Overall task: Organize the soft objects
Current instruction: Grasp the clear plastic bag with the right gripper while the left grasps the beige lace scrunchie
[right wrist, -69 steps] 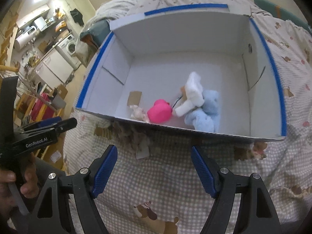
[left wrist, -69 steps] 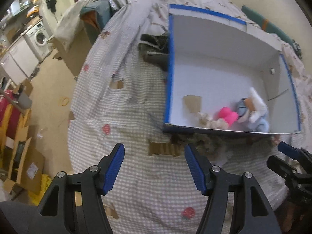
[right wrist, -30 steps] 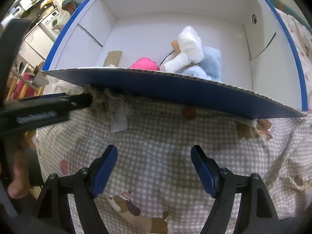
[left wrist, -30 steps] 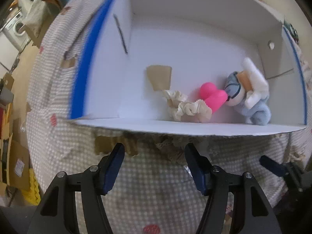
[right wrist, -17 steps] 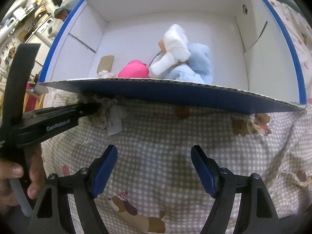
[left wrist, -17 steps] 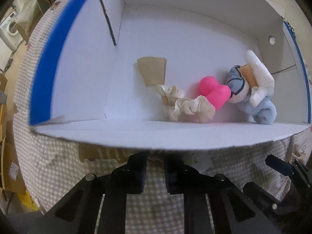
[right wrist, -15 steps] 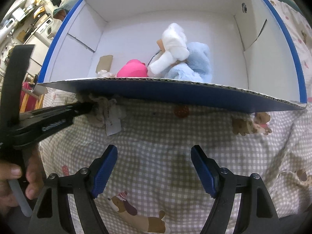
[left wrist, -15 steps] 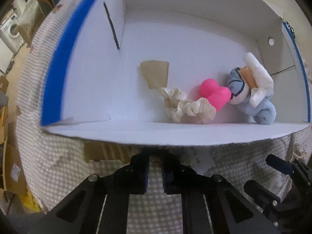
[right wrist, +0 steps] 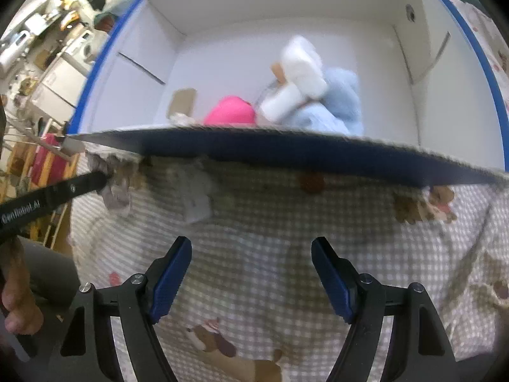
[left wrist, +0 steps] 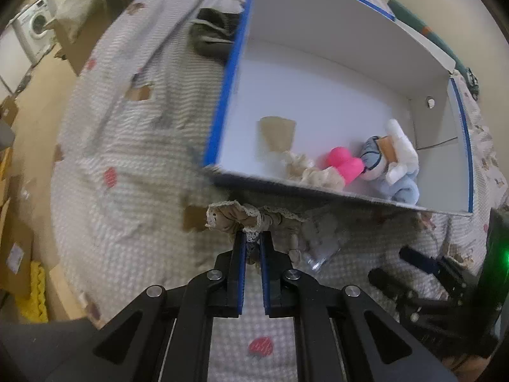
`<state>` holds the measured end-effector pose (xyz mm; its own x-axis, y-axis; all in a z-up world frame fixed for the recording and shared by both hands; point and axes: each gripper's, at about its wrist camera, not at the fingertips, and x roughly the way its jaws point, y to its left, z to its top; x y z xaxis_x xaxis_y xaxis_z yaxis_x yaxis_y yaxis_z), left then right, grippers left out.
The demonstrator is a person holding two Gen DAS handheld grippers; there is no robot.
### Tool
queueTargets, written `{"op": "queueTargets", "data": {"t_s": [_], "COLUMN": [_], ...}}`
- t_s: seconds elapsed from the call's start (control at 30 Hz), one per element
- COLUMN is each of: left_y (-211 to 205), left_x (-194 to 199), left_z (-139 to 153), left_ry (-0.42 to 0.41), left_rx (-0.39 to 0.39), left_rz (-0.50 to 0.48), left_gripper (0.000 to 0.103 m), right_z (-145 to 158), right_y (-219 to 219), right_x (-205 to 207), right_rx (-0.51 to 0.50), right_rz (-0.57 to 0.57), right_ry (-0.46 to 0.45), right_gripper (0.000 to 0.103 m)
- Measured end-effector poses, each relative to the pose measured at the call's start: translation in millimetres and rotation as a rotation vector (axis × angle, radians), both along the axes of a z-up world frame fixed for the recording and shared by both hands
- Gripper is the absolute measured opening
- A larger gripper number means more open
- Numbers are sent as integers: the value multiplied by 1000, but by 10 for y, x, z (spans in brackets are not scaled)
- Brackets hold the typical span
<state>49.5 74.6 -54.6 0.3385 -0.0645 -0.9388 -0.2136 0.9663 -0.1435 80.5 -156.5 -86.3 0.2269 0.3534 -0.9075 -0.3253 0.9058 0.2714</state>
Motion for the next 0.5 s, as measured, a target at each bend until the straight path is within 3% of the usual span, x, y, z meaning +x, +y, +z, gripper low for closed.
{"op": "queueTargets", "data": {"t_s": [0.2, 0.5], "left_y": [84, 38], "left_x": [-215, -168], "left_z": [89, 170], "left_ry": [0, -46], "left_rx": [9, 42], "left_rz": [101, 118], "left_gripper": [8, 8], "right_z": [-117, -249], "right_y": [306, 865], "right_x": [142, 290], "right_rx": [-24, -29], "right_rz": [-1, -42], "right_ry": [42, 21], "right_gripper": [82, 82]}}
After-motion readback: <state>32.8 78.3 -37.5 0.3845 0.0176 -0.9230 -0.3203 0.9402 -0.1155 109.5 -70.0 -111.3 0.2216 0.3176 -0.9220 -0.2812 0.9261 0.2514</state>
